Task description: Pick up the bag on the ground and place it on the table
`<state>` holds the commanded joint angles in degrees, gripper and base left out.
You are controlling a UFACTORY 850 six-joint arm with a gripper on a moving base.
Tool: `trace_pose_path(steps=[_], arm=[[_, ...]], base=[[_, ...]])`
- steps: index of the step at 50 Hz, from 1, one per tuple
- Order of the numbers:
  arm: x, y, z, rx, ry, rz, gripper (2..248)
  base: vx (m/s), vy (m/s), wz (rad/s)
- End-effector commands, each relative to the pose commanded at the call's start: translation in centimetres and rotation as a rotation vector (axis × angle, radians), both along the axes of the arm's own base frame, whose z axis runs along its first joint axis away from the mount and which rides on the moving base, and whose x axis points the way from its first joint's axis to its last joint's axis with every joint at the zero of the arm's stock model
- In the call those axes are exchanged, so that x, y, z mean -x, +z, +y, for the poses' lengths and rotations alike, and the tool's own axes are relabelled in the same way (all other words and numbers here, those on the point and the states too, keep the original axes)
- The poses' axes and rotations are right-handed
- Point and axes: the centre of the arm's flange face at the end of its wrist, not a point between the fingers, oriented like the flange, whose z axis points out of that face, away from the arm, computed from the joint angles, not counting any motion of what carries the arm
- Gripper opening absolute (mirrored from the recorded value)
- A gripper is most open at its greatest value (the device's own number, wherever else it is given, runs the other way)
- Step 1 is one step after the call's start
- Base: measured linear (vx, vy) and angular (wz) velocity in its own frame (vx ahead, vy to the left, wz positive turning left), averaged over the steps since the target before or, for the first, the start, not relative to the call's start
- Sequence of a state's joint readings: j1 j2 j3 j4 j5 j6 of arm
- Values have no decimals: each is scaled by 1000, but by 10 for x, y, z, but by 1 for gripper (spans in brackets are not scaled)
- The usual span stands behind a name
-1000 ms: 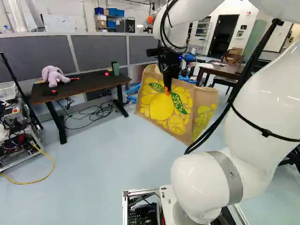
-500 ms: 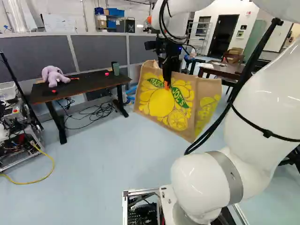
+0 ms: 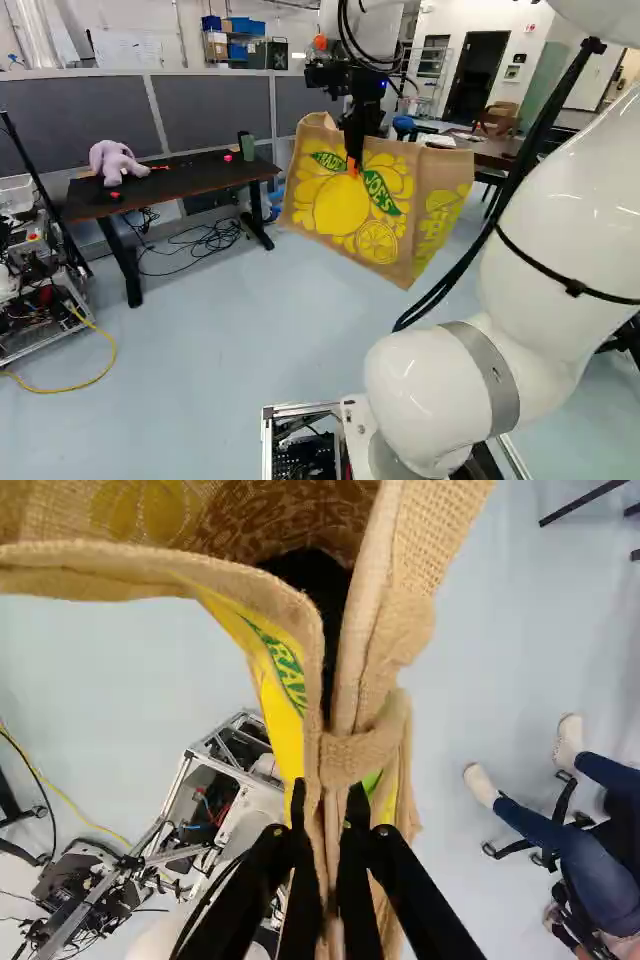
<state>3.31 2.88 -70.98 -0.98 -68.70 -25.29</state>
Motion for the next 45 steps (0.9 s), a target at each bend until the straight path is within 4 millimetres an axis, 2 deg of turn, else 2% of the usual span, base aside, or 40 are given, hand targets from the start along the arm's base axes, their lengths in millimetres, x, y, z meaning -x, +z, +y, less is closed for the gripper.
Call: trace_pose_path(steps=[10, 45], arm=[[0, 7, 1, -1, 2, -15, 21], [0, 7, 1, -1, 2, -15, 21]], base=[[0, 0, 0], [39, -5, 0]])
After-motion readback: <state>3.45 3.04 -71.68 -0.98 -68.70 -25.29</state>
